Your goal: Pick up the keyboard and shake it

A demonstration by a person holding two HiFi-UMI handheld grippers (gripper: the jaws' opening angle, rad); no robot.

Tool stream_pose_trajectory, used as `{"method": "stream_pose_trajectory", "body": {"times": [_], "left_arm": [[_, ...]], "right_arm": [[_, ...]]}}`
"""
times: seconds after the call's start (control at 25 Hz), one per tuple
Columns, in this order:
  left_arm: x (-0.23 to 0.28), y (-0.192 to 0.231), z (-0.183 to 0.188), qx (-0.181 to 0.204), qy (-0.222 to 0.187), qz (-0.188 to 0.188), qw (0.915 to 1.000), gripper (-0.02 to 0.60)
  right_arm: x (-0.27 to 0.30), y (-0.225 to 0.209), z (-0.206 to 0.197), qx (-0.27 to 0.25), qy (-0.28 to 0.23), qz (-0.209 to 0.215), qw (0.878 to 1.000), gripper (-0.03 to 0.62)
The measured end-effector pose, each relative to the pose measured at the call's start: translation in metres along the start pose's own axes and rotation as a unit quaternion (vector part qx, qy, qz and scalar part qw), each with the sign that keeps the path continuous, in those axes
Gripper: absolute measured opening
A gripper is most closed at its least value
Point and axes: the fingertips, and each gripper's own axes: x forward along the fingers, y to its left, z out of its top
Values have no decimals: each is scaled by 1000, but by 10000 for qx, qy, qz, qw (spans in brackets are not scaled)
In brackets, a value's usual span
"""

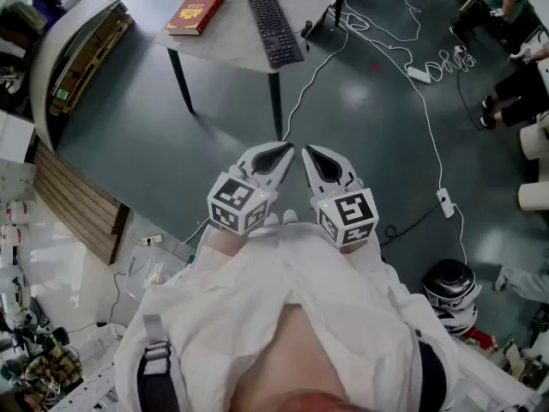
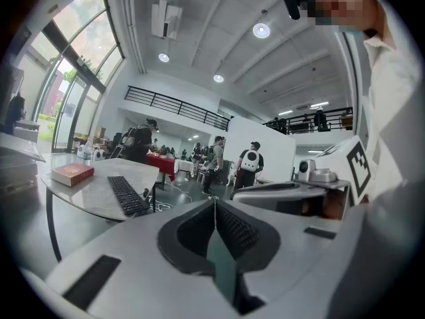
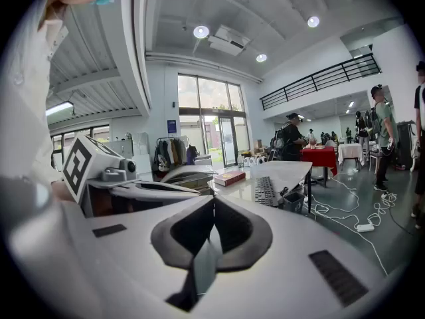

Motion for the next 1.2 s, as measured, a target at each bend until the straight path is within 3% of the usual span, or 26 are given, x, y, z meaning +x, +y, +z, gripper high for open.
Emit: {"method": "stream_pose_trajectory", "body": {"times": [0.6, 0.88, 1.2], "left_arm": [[11, 19, 6, 13, -20, 127, 9999, 14], [29, 28, 25, -30, -326, 68, 9994, 14], [49, 42, 23, -9, -423, 357, 9985, 14]], "right_arm": [[19, -15, 6, 5, -26, 65, 10000, 29], [31, -40, 22, 8, -201, 14, 9998, 31], [35, -68, 13, 116, -172, 196, 9996, 31]]}}
